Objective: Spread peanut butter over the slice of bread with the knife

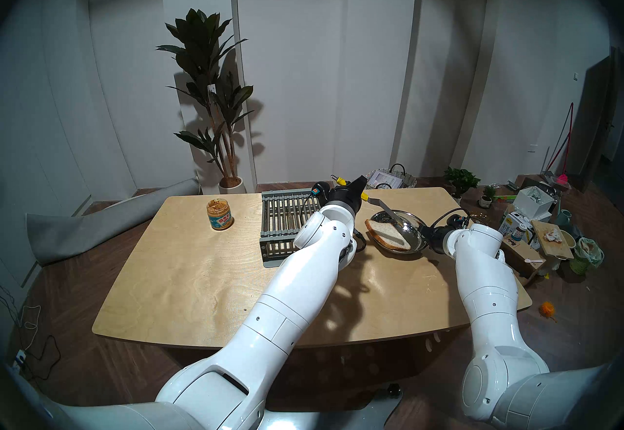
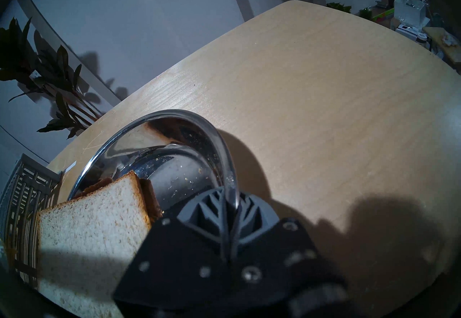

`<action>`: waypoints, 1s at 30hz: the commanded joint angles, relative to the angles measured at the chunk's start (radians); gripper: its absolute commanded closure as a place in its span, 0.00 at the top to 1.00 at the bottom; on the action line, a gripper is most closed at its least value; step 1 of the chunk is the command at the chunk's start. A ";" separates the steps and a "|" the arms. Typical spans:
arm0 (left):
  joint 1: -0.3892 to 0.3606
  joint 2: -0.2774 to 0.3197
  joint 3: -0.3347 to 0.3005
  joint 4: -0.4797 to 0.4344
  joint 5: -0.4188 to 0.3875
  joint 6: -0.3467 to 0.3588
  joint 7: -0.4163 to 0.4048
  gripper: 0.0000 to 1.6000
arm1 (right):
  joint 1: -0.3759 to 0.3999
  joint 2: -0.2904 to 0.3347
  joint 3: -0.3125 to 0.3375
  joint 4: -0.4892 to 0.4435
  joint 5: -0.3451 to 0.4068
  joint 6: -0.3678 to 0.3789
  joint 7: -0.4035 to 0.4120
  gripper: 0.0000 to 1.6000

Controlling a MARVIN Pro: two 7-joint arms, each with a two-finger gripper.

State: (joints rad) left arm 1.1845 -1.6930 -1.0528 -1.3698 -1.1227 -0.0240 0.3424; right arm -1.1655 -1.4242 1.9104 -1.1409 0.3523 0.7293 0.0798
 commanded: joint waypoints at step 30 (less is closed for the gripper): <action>-0.018 -0.037 0.048 -0.041 0.064 -0.069 0.149 0.00 | -0.104 -0.109 0.115 -0.176 0.062 -0.003 -0.130 0.00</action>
State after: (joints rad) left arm 1.2392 -1.6812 -1.0088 -1.4334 -1.0540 -0.0734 0.5177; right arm -1.2694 -1.5289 2.0145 -1.3028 0.4082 0.7266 -0.0474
